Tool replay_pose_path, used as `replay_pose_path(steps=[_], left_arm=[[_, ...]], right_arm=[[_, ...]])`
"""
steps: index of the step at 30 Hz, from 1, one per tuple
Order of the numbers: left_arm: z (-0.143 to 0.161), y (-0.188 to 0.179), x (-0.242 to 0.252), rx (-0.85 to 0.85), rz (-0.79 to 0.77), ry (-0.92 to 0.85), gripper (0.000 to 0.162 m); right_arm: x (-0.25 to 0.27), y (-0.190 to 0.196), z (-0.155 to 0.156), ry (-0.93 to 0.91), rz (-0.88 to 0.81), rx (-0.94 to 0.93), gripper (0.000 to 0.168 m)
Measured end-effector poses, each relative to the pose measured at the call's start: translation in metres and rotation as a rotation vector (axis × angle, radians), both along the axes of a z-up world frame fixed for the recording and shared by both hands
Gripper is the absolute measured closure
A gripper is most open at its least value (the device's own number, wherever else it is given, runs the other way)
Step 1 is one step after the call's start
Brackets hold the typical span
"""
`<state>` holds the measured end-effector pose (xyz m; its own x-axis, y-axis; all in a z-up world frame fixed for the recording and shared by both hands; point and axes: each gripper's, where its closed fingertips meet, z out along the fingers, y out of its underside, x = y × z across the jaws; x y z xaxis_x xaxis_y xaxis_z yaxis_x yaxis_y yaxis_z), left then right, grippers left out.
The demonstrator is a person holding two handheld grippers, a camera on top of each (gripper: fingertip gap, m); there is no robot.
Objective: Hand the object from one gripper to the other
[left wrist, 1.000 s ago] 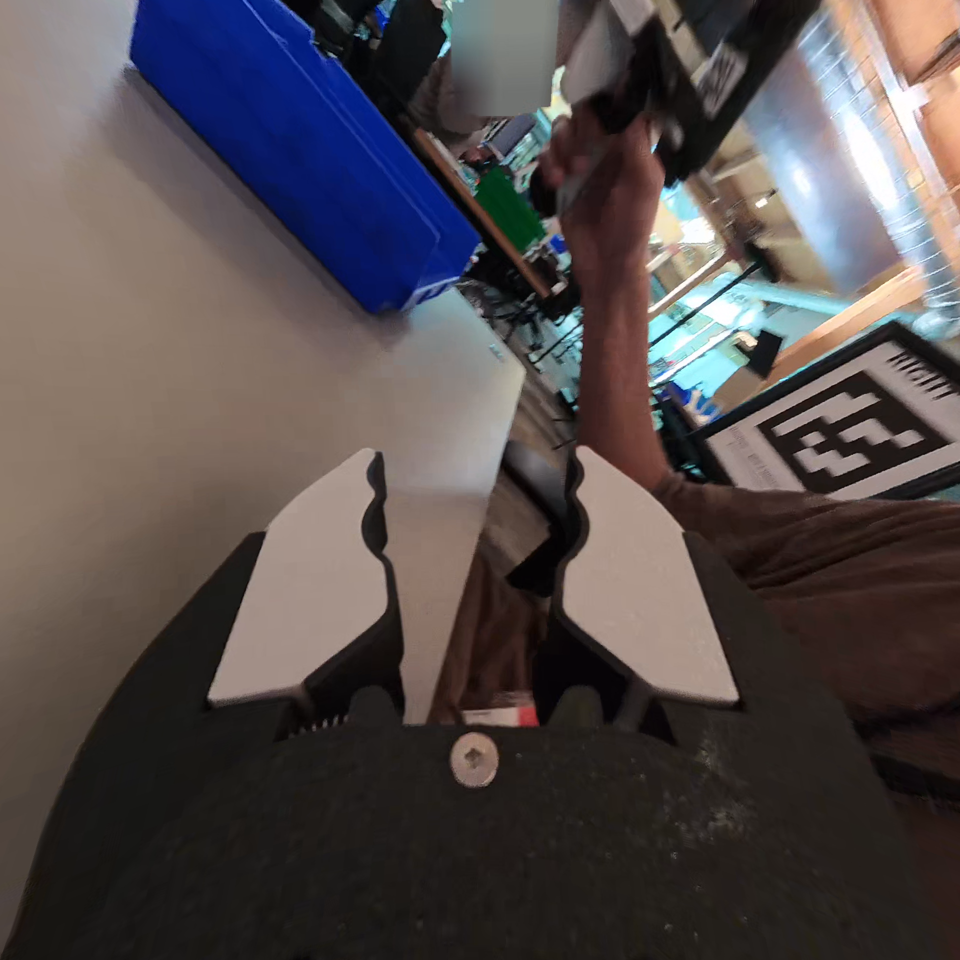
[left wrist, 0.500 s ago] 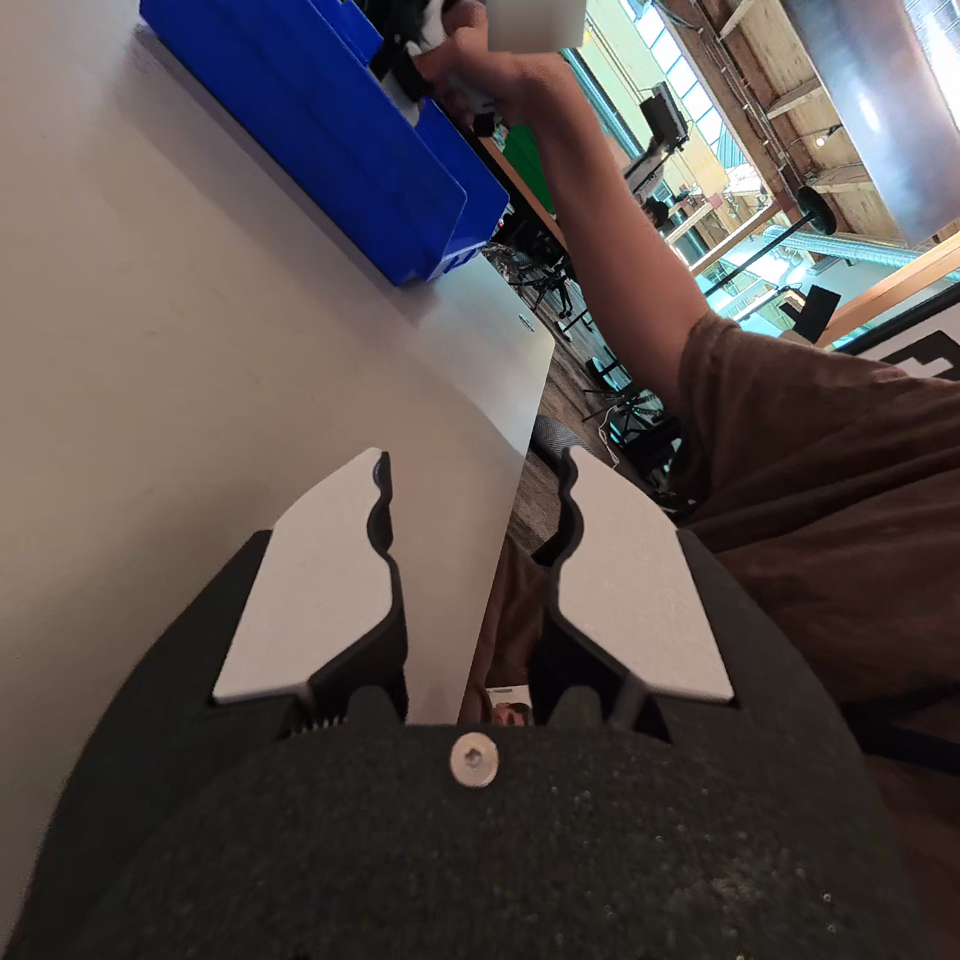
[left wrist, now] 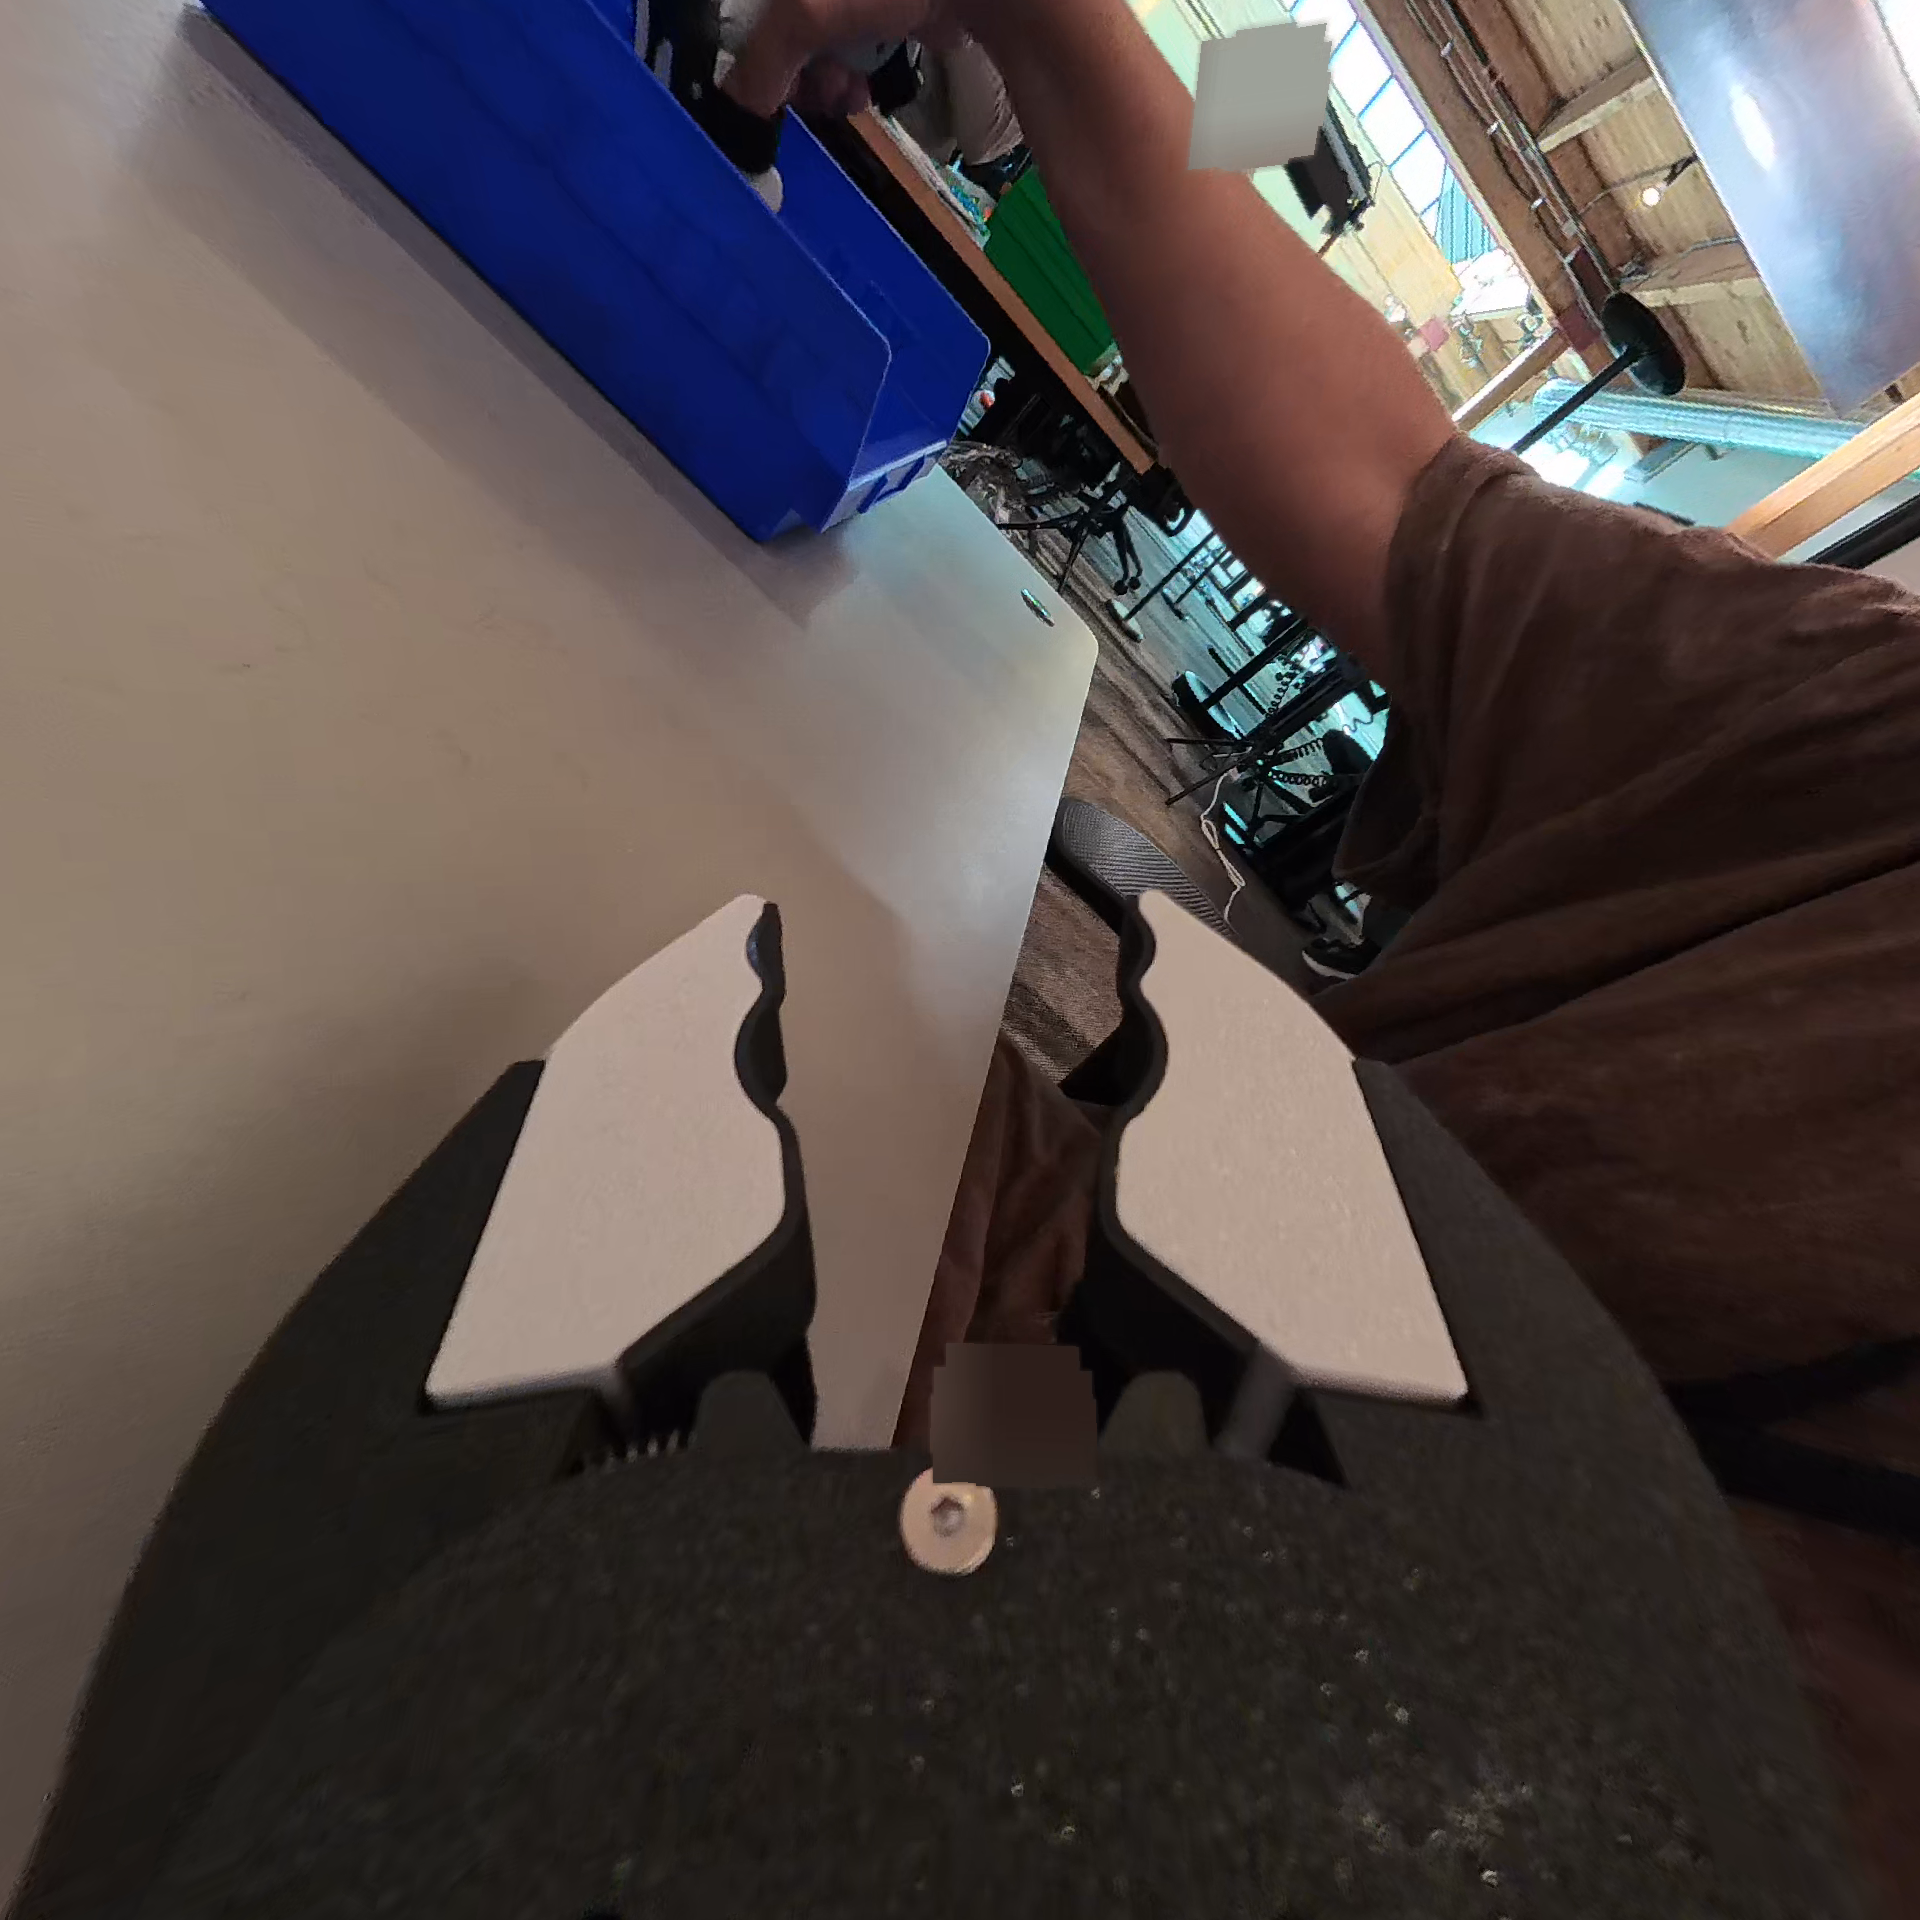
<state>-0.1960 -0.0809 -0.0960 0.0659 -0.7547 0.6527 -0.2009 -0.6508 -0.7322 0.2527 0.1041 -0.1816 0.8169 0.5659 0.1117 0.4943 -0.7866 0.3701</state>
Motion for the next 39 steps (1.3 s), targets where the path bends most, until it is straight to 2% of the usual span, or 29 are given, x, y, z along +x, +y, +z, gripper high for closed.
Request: replay_pose_path(steps=[4, 10, 12, 14, 18, 20, 22, 23, 25, 26, 27, 29, 30, 31, 34, 35, 37, 39], left_arm=[[0.003, -0.001, 0.000, 0.027, -0.003, 0.004, 0.101], [0.005, -0.004, 0.000, 0.017, -0.014, -0.004, 0.101], [0.005, -0.002, -0.001, 0.021, -0.007, -0.005, 0.101], [0.008, 0.000, -0.003, 0.027, 0.001, -0.012, 0.101], [0.017, 0.014, -0.017, 0.147, 0.080, 0.007, 0.100], [0.030, 0.026, -0.030, 0.315, 0.168, 0.045, 0.108], [0.063, 0.023, -0.041, 0.478, 0.240, 0.007, 0.111], [0.078, 0.019, -0.045, 0.565, 0.279, -0.008, 0.107], [0.086, 0.027, -0.063, 0.710, 0.460, 0.093, 0.090], [0.081, 0.036, -0.077, 0.745, 0.576, 0.167, 0.084], [0.073, 0.040, -0.088, 0.754, 0.650, 0.214, 0.081], [0.046, 0.044, -0.106, 0.695, 0.700, 0.277, 0.085], [0.033, 0.048, -0.118, 0.653, 0.721, 0.313, 0.080], [0.025, 0.050, -0.130, 0.640, 0.734, 0.326, 0.077], [0.020, 0.067, -0.174, 0.717, 0.874, 0.366, 0.101], [0.019, 0.075, -0.190, 0.742, 0.936, 0.406, 0.104], [0.006, 0.087, -0.214, 0.740, 1.012, 0.482, 0.097], [-0.009, 0.091, -0.223, 0.640, 1.022, 0.508, 0.093]], right_arm=[[-0.004, 0.008, -0.013, 0.032, 0.025, 0.056, 0.134], [0.002, 0.008, -0.012, 0.019, -0.014, 0.086, 0.132], [0.001, 0.007, -0.007, 0.025, -0.015, 0.119, 0.120], [-0.006, 0.006, 0.012, 0.058, -0.033, 0.194, 0.112], [-0.030, -0.001, 0.094, 0.126, -0.025, 0.654, 0.111], [-0.056, -0.025, 0.133, 0.258, -0.094, 0.949, 0.114], [-0.090, -0.063, 0.147, 0.472, -0.211, 1.199, 0.113], [-0.109, -0.085, 0.148, 0.595, -0.253, 1.315, 0.109], [-0.132, -0.127, 0.137, 0.751, -0.348, 1.508, 0.103], [-0.136, -0.145, 0.125, 0.767, -0.397, 1.570, 0.094], [-0.140, -0.160, 0.113, 0.769, -0.425, 1.613, 0.093], [-0.140, -0.178, 0.095, 0.726, -0.441, 1.712, 0.096], [-0.138, -0.180, 0.093, 0.711, -0.444, 1.765, 0.101], [-0.140, -0.178, 0.091, 0.711, -0.439, 1.763, 0.102], [-0.133, -0.176, 0.071, 0.586, -0.419, 1.684, 0.100], [-0.127, -0.177, 0.070, 0.542, -0.431, 1.690, 0.100], [-0.122, -0.181, 0.074, 0.502, -0.422, 1.703, 0.093], [-0.122, -0.181, 0.075, 0.501, -0.419, 1.680, 0.087]])
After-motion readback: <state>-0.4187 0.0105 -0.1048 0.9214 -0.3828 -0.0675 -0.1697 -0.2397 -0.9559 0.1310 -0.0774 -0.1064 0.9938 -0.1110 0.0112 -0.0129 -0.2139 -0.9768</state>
